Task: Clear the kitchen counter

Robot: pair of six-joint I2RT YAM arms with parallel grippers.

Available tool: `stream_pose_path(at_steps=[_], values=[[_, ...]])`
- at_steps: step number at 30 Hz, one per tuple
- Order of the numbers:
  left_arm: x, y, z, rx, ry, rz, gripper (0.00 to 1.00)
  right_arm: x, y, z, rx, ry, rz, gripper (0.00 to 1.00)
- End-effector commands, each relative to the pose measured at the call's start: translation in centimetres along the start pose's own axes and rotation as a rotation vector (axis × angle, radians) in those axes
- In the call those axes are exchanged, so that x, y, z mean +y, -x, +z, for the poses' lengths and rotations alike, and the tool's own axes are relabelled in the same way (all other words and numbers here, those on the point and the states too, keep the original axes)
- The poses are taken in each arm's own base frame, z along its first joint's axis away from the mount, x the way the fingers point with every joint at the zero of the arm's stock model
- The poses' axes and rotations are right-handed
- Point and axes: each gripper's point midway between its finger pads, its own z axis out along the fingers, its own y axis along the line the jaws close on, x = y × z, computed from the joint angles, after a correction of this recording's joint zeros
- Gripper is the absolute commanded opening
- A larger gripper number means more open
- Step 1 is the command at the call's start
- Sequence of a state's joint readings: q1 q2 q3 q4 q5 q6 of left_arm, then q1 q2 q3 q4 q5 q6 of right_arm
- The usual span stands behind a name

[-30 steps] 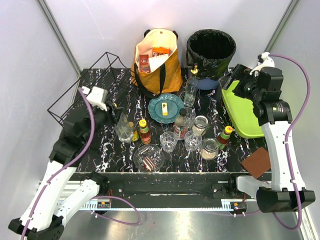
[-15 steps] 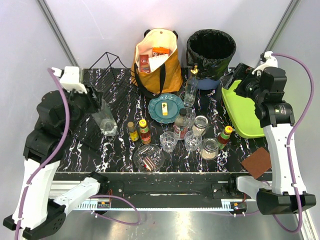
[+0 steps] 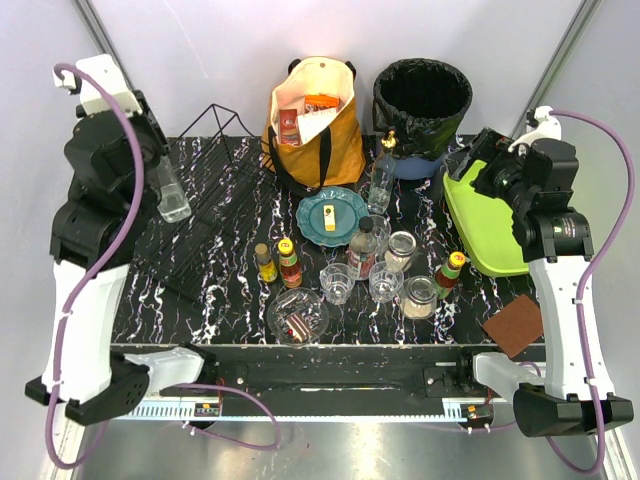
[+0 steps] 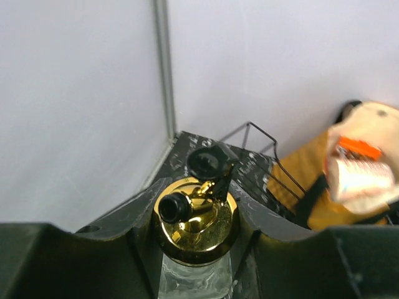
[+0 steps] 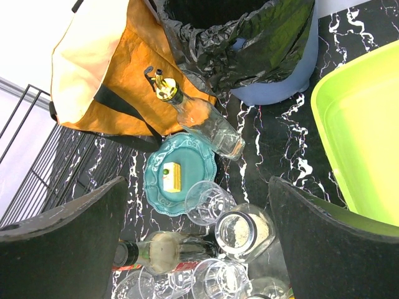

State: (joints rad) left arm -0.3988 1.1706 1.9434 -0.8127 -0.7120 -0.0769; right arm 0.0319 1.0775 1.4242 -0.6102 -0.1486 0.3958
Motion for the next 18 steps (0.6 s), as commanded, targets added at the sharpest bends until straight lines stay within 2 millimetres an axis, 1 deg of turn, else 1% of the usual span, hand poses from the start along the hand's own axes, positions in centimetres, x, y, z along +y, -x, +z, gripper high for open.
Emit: stream_pose_path(at_steps=[1,6,8,11,15,18], values=[[3.8,6.3,0.9,-0.192,0.238,-0.092,0.00,0.6,1.0,-0.3,-0.045,0.020,0.011,0.98],[5.7,6.8,3.8,-0.204,0.300,-0.167,0.00,0.6,1.2,-0.3,-0.049,0.020,0.004,0.98],[6.2,6.6,4.8,-0.200,0.312,-0.180,0.00,0.5,1.3,-0.2,-0.052,0.013,-0.002,0.98],[7.6,5.9,6.2,-0.190,0.339,-0.209,0.00,0.4,1.3,0.0,-0.050,0.010,0.000,0.98],[10.5,4.7,7.3,-0.175,0.405,-0.227,0.00,0.3,0.9,0.5,-0.031,0.008,0.006,0.98],[12.2,4.1,7.7,-0.178,0.438,-0.233,0.00,0.1,1.1,0.8,-0.034,-0.005,0.005,0.98]])
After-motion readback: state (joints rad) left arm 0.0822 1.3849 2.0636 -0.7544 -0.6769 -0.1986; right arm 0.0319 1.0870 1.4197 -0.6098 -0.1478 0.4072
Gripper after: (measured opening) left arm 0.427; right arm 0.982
